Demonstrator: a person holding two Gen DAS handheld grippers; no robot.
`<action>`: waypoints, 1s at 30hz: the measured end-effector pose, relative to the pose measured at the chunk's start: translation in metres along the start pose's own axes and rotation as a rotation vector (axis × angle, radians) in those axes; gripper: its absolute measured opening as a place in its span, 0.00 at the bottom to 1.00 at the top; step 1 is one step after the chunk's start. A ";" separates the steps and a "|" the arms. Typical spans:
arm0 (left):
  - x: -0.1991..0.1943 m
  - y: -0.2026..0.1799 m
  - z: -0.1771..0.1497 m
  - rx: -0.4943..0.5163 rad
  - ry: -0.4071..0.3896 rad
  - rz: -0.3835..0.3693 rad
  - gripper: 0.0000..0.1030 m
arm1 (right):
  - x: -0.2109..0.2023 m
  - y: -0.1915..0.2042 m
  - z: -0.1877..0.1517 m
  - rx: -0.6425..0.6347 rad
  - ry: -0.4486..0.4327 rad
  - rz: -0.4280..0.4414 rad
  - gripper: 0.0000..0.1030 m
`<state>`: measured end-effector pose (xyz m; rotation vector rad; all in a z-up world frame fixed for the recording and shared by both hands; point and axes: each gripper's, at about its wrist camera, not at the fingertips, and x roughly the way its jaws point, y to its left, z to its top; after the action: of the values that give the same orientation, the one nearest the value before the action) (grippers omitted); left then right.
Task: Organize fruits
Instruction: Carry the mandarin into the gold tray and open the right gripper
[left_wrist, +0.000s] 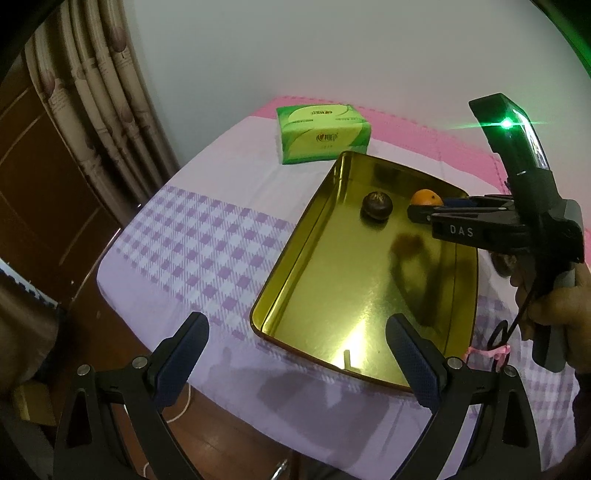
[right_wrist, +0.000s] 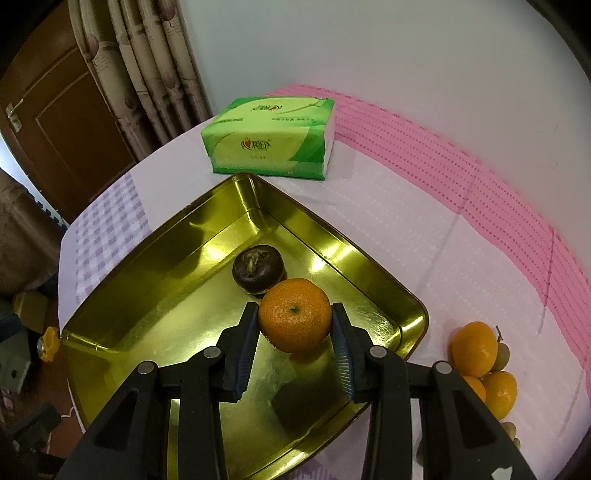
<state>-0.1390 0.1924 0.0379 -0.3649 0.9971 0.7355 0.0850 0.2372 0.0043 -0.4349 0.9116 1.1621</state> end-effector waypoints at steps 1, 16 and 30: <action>0.000 0.000 0.000 0.002 0.001 0.001 0.94 | 0.001 0.000 0.000 0.001 0.002 0.000 0.34; 0.003 0.005 0.000 -0.010 0.015 0.011 0.94 | 0.020 0.006 0.010 0.021 0.028 0.004 0.36; 0.004 0.007 -0.001 -0.024 0.015 0.006 0.94 | -0.037 -0.023 -0.012 0.214 -0.164 0.074 0.36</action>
<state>-0.1437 0.1981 0.0342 -0.3887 1.0042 0.7512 0.0975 0.1980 0.0229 -0.1314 0.9027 1.1352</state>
